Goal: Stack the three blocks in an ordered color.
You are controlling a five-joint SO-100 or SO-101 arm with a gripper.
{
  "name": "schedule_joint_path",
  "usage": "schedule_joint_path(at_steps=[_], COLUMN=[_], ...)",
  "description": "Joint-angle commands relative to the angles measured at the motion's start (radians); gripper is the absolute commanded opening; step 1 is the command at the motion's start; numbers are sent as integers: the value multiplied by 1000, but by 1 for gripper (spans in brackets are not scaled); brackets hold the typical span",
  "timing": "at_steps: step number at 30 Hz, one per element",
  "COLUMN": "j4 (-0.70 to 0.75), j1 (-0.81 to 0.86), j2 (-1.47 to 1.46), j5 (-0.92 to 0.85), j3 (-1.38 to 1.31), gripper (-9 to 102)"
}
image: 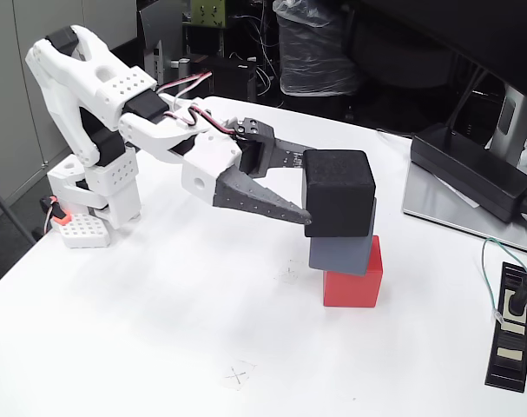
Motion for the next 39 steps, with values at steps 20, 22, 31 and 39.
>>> schedule_joint_path(at_steps=[20, 22, 31, 39], j4=[-17, -17, -3, 123], j1=[-3, 3, 3, -9], j2=[245, 304, 531, 538], j5=[-12, -12, 11, 196], j3=[49, 75, 176, 107], gripper=[53, 53, 53, 53])
